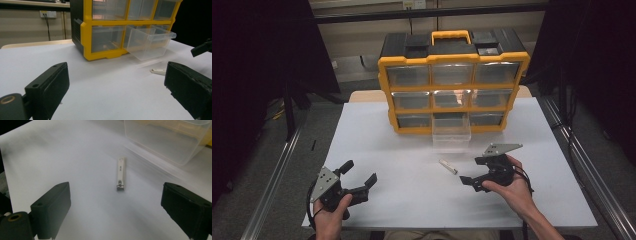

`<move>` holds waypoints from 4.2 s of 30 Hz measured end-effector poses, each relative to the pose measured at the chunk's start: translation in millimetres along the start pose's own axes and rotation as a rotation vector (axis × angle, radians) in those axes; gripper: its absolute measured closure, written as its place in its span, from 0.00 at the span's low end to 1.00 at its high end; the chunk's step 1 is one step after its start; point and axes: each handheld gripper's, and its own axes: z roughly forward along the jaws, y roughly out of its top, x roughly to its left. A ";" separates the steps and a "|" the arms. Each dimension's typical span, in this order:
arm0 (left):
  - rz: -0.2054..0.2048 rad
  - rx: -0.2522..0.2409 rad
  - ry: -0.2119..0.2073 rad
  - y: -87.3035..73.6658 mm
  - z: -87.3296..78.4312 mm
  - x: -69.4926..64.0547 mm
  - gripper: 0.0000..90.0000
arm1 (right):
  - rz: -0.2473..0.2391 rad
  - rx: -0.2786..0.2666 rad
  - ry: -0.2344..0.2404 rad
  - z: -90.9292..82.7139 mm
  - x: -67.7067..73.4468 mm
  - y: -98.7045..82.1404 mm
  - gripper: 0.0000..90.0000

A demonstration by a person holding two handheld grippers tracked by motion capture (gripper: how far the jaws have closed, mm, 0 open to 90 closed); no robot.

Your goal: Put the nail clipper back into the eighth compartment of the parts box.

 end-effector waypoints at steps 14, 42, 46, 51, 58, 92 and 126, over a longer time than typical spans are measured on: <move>0.012 0.009 0.005 0.2 1.5 0.8 0.07 | -0.010 0.135 0.016 30.8 -4.2 23.5 0.10; 0.030 0.007 -0.020 -0.1 -3.4 -3.7 0.07 | 0.011 0.434 0.056 65.2 -6.7 61.8 0.31; 0.036 0.008 -0.008 0.4 -3.8 -3.3 0.07 | 0.021 0.480 0.058 70.2 -9.5 65.6 0.36; 0.048 0.017 -0.009 0.1 -3.2 -3.6 0.07 | 0.014 0.553 0.047 77.3 -11.5 70.2 0.43; 0.044 0.016 -0.008 -0.1 -2.2 -3.3 0.07 | 0.040 0.579 0.053 86.2 -10.7 70.4 0.53; 0.032 0.029 -0.020 -0.1 4.2 -4.2 0.07 | -0.044 0.619 -0.032 99.7 -13.5 68.1 0.86; 0.014 0.018 -0.002 0.3 1.2 0.0 0.06 | -0.124 0.436 0.056 69.8 -6.8 64.4 0.86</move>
